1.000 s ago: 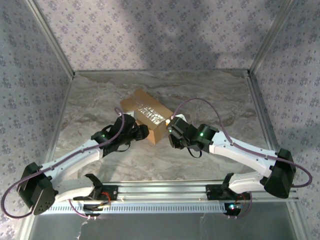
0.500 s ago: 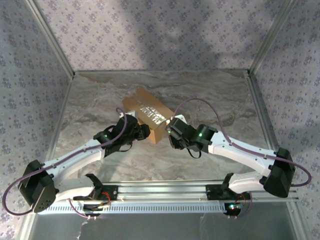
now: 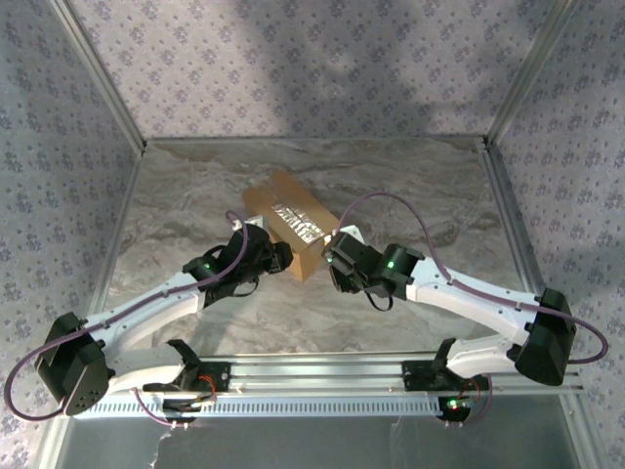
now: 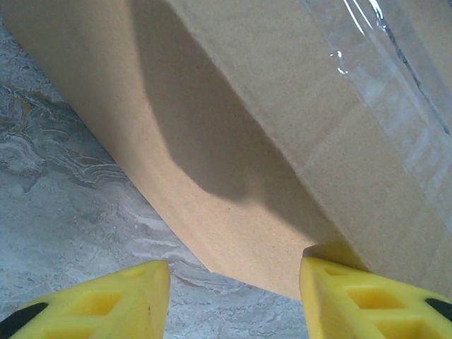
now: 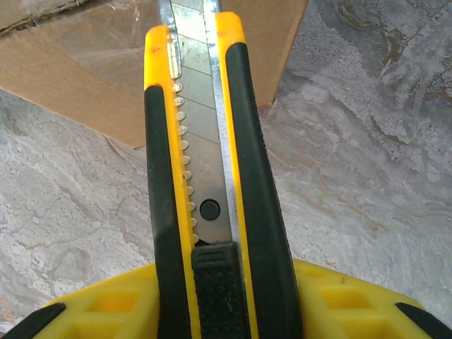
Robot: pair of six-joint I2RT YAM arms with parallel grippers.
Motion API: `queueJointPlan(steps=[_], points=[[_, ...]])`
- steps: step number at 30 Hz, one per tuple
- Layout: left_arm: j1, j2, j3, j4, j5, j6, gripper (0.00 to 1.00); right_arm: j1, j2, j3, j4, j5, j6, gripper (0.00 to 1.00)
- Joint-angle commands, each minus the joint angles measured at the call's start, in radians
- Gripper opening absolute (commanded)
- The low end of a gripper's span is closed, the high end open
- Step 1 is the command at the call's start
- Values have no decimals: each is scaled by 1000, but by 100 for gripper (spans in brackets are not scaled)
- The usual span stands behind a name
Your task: Unpack the express box
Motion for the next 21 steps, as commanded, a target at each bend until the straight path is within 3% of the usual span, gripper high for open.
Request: queueJointPlan(steps=[1,21], points=[[-11,-16,17,20,-16,-22,52,12,3,39,-4,27,-5,0],[-25,24,47,13,-35,-36,52,17,12,43,-10,33,-32,0]])
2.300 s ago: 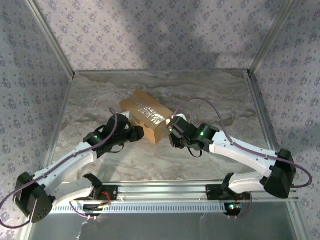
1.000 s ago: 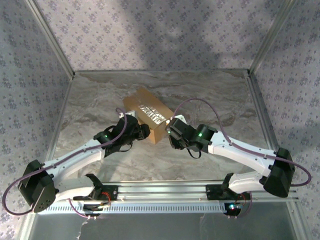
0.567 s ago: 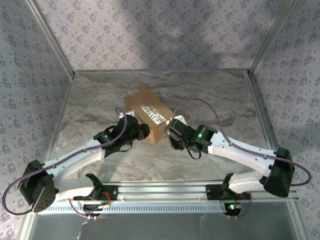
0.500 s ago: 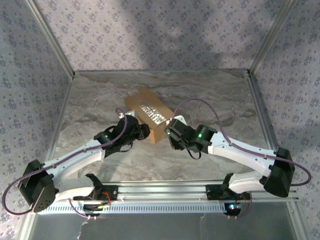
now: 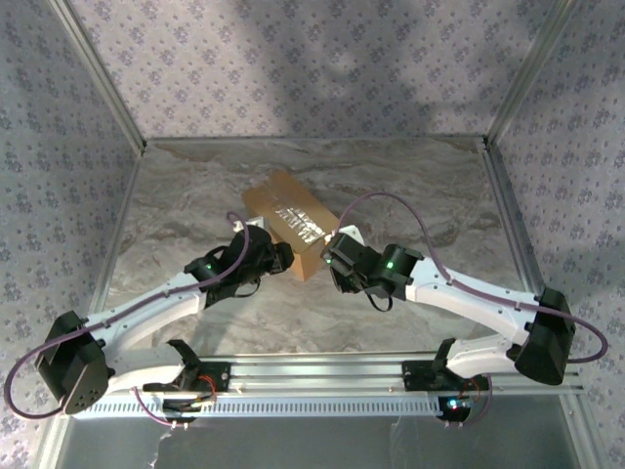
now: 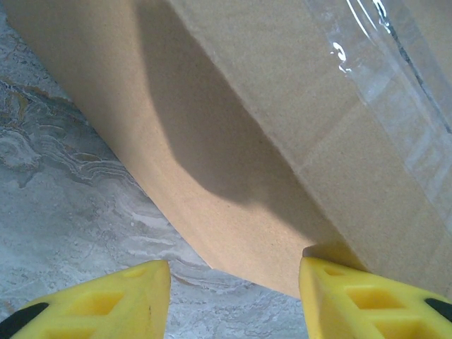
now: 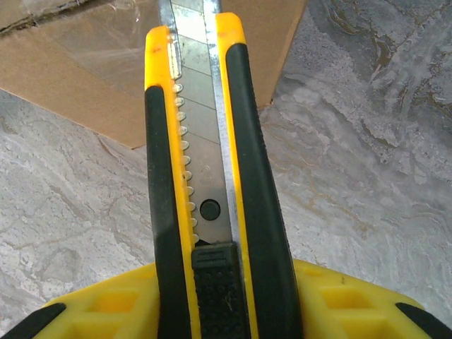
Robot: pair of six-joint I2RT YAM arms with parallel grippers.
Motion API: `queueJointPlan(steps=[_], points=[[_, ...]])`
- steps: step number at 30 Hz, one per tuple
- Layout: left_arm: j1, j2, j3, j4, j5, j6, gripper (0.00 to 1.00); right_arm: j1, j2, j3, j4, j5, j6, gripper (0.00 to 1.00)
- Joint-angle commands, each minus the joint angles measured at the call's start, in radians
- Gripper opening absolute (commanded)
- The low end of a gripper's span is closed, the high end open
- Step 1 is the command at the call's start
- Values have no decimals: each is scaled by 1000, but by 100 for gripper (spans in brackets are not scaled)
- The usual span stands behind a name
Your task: Unpack the express box
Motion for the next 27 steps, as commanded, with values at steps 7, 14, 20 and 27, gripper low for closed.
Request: queueJointPlan(steps=[7,14,20,27], points=[[-13,26,50,18,-15,-15,52,11,9,40,27,-38,-14,0],[-18,29,49,22,-18,-19,52,12,8,37,35,-54,-12,0],[-22,31,47,24,-24,-25,52,16,6,33,29,-41,-7,0],[-23,31,48,23,-30,-25,52,17,2,26,40,-41,-4,0]])
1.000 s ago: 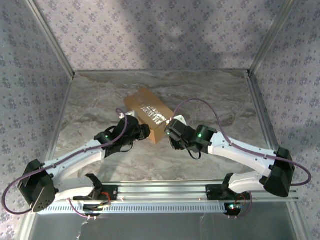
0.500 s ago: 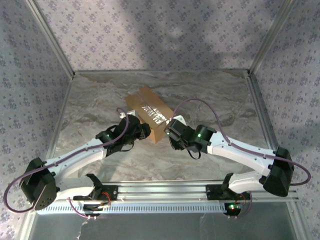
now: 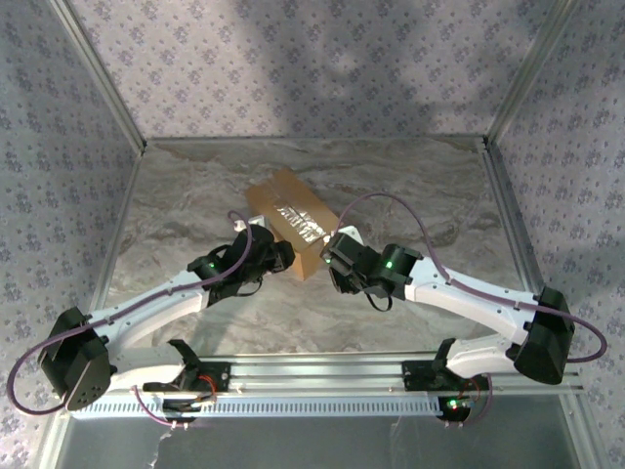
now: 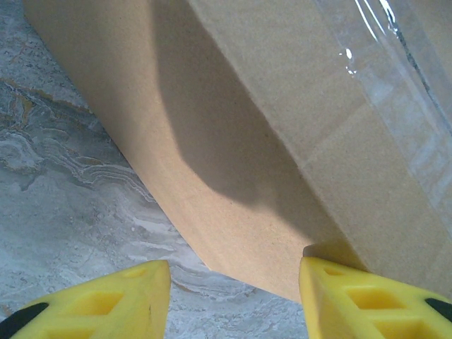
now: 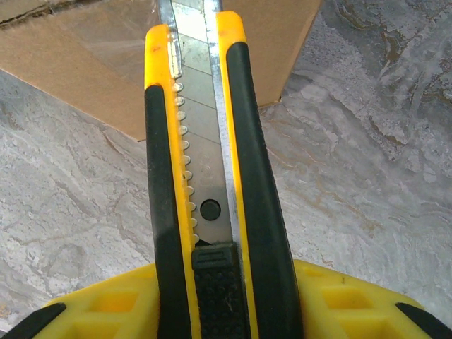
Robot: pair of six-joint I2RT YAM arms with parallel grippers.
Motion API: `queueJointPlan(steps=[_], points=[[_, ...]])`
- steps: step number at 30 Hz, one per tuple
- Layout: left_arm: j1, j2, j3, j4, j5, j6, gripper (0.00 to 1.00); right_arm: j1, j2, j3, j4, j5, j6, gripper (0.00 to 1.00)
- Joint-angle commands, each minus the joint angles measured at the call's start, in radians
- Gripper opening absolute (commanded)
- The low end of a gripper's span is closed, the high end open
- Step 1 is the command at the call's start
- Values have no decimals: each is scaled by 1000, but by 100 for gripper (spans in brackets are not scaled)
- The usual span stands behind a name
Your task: Unpack the express box
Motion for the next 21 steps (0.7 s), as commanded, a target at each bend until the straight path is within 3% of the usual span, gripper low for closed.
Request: queueJointPlan(steps=[1,21], points=[[-14,9,38,20,-5,-4,52,17,0,25,40,-23,-5,0],[-14,17,52,2,-19,0,52,19,-16,2,46,-7,-2,0]])
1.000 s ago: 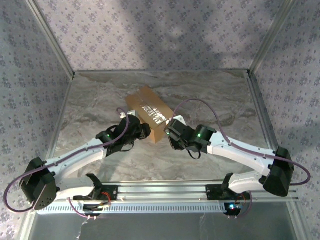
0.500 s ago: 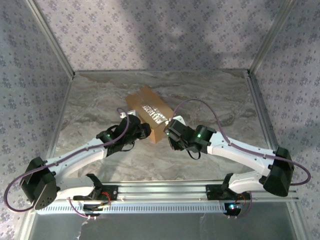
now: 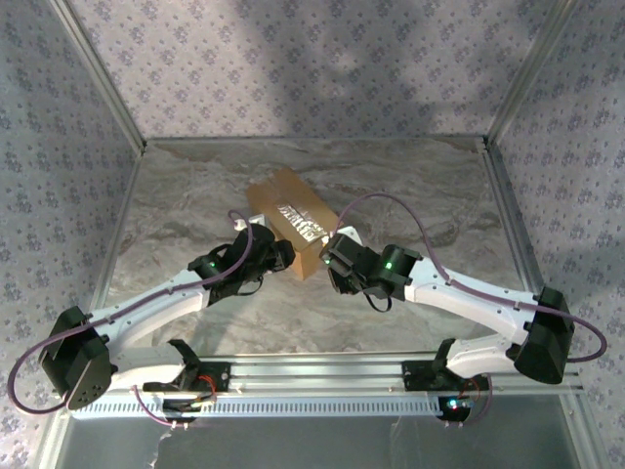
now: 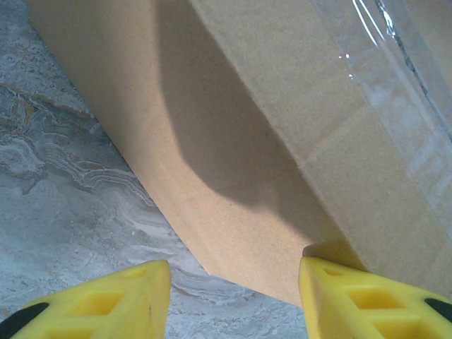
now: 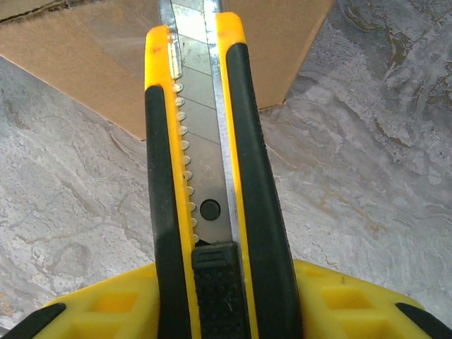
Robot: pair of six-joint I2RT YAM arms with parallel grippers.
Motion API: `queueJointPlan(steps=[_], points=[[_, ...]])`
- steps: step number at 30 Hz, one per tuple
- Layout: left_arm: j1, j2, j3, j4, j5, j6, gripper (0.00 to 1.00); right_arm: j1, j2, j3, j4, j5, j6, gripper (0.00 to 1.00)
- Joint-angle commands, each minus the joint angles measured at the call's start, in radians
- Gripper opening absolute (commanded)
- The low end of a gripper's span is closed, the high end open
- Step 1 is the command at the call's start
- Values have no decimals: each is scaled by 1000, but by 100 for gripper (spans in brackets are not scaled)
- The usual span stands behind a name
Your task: Unpack the express box
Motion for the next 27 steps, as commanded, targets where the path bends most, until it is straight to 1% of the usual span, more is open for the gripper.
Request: queueJointPlan(steps=[1,27], points=[[-13,12,42,4,-8,0,52,12,-16,2,41,-9,0,0],[-28,35,54,8,-16,-5,52,23,-20,-13,80,-34,11,0]])
